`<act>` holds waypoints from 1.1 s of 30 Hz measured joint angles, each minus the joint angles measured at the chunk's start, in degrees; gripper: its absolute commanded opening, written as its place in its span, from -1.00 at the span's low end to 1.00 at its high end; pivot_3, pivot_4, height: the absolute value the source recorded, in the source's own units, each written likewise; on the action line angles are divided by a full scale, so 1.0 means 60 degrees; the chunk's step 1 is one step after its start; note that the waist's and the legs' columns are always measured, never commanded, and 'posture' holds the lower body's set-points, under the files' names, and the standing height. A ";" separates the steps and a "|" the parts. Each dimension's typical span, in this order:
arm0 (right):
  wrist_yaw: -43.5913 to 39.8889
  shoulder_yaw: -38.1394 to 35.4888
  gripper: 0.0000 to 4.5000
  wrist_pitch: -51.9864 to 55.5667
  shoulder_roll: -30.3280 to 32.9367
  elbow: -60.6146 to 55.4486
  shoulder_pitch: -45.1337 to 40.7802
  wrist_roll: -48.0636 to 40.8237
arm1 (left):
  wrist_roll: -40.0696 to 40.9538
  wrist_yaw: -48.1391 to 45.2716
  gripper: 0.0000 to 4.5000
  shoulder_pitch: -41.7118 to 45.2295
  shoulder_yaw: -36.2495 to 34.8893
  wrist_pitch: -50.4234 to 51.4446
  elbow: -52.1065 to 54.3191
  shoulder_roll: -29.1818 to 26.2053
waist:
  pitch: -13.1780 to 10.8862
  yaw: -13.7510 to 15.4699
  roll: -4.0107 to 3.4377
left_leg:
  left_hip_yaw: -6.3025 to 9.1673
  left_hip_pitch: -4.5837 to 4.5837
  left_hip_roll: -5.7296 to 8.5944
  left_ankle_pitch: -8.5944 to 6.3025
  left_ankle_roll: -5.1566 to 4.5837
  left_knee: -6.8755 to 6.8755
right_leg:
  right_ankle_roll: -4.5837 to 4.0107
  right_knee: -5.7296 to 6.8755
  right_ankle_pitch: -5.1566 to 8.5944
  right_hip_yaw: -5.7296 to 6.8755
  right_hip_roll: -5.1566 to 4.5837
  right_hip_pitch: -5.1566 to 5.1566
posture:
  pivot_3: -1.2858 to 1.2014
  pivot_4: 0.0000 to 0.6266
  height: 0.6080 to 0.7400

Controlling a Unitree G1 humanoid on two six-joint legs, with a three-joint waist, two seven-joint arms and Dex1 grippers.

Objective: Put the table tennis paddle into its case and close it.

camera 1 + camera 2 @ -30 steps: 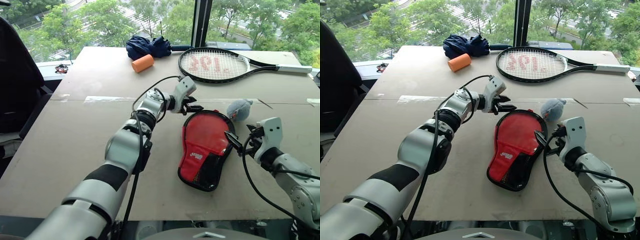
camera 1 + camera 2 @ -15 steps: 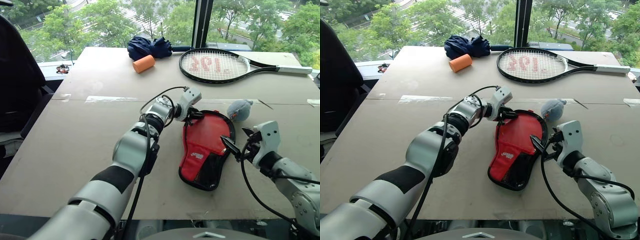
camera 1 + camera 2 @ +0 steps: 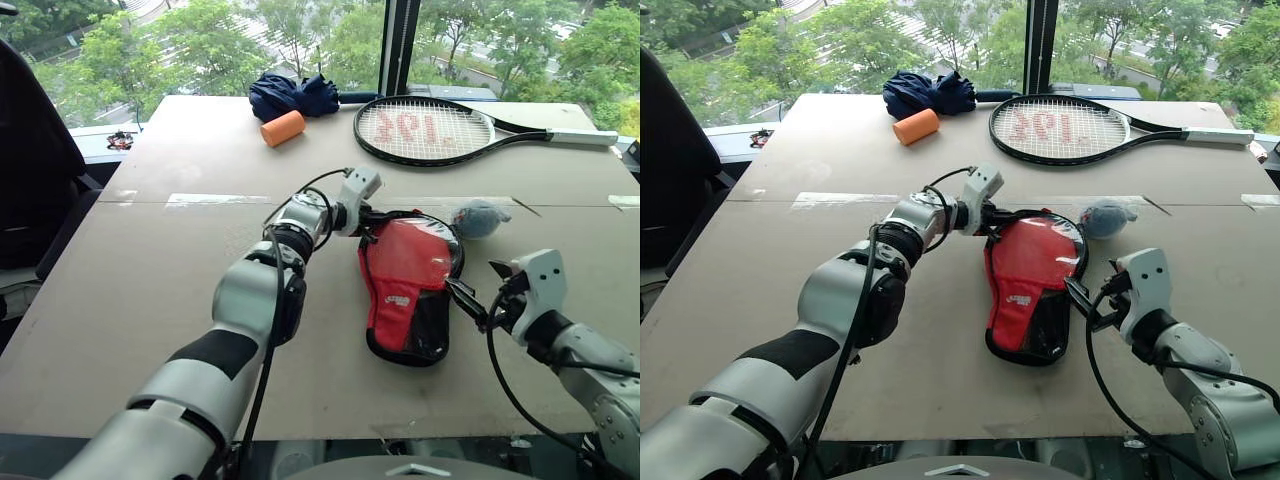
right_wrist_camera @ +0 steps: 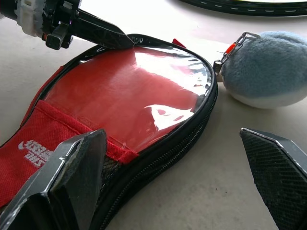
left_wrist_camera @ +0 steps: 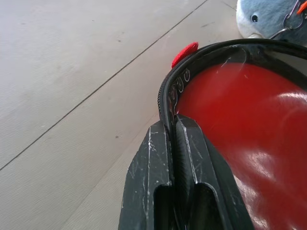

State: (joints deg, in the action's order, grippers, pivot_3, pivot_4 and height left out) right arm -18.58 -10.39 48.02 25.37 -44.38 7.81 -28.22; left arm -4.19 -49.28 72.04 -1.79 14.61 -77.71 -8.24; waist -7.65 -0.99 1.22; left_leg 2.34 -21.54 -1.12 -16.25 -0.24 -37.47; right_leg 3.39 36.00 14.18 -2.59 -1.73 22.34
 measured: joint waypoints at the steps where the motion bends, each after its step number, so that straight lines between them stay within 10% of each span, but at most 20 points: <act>1: -0.0050 0.0000 1.00 -0.0024 0.0016 0.0001 -0.0020 -0.0045 | 0.0000 -0.0029 -0.98 0.0000 -0.0027 0.0023 0.0001 -0.0220 | 0.0000 0.0008 0.0000 | 0.0003 -0.0002 0.0000 0.0000 0.0000 0.0000 | 0.0000 -0.0001 0.0000 0.0002 0.0000 0.0000 | 0.03 -0.52 1.00; 14: -0.0289 0.0095 1.00 -0.0147 0.0211 0.0396 -0.0456 -0.0146 | -0.0043 0.0026 -0.98 -0.0132 0.0114 0.0390 0.0173 -0.0899 | 0.0000 0.0042 0.0001 | 0.0007 -0.0008 0.0010 0.0001 0.0001 -0.0007 | 0.0001 0.0003 -0.0001 0.0008 -0.0012 -0.0001 | 0.03 -0.52 1.00; 22: -0.0279 0.0159 1.00 -0.0338 0.0212 0.0799 -0.0859 -0.0005 | 0.0098 -0.0165 0.38 -0.0253 0.0003 0.0142 0.0598 -0.1017 | 0.0000 0.0042 0.0001 | 0.0005 -0.0003 0.0010 0.0002 0.0001 -0.0009 | 0.0001 0.0018 -0.0001 0.0007 -0.0012 0.0000 | 0.03 -0.52 1.00; 33: 0.0361 0.0126 1.00 -0.0569 -0.0139 0.3550 -0.3529 0.0539 | 0.0971 -0.3843 0.38 -0.0802 0.0803 0.0251 0.3174 -0.0779 | 0.0015 0.0027 -0.0025 | -0.0023 0.0021 0.0012 0.0003 0.0003 -0.0011 | -0.0002 0.0038 -0.0002 -0.0017 -0.0017 -0.0007 | 0.03 -0.52 1.00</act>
State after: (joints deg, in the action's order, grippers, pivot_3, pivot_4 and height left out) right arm -16.42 -9.64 44.61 24.53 -23.08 -13.36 -24.98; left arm 1.64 -72.34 67.23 3.02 16.11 -58.67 -12.92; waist -7.56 -0.83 1.07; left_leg 2.20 -21.42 -1.05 -16.23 -0.22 -37.54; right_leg 3.38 36.23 14.17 -2.69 -1.83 22.30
